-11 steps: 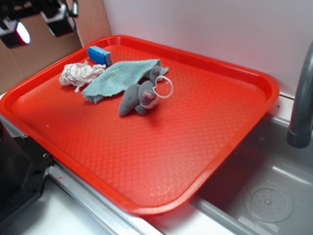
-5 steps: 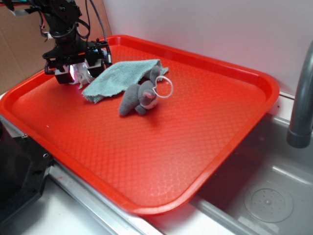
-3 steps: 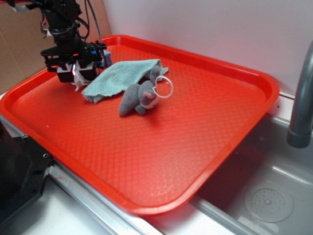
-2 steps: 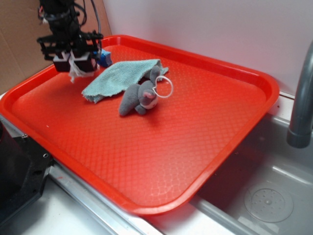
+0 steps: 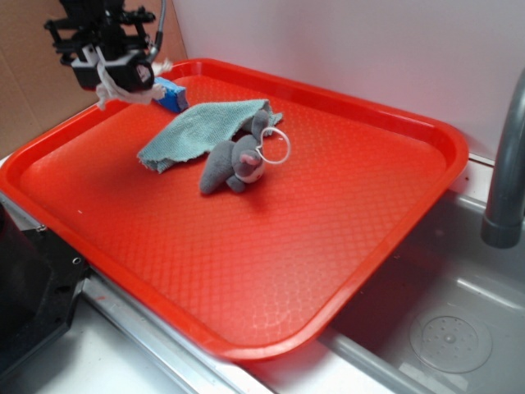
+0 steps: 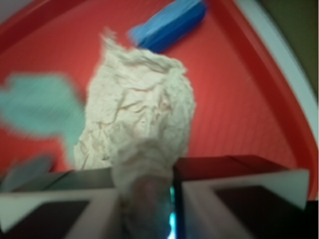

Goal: Grab the white paper.

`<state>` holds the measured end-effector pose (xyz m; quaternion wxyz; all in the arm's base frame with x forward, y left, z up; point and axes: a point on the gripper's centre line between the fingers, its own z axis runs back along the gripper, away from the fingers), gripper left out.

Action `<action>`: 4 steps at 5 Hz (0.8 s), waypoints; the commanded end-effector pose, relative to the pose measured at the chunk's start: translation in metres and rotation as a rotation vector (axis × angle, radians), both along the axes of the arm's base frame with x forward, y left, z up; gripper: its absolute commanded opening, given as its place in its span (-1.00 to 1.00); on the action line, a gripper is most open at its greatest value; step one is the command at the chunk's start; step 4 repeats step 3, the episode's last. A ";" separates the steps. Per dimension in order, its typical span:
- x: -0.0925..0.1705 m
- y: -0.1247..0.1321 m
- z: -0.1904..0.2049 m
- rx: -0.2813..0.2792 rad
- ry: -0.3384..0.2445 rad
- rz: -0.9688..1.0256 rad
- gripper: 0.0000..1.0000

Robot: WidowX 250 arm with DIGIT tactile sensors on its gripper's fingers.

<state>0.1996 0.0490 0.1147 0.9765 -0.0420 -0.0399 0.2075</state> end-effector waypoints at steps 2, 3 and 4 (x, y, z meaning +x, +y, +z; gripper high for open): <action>-0.043 -0.047 0.071 -0.020 -0.062 -0.282 -1.00; -0.036 -0.043 0.065 -0.008 -0.006 -0.239 -1.00; -0.036 -0.043 0.065 -0.008 -0.006 -0.239 -1.00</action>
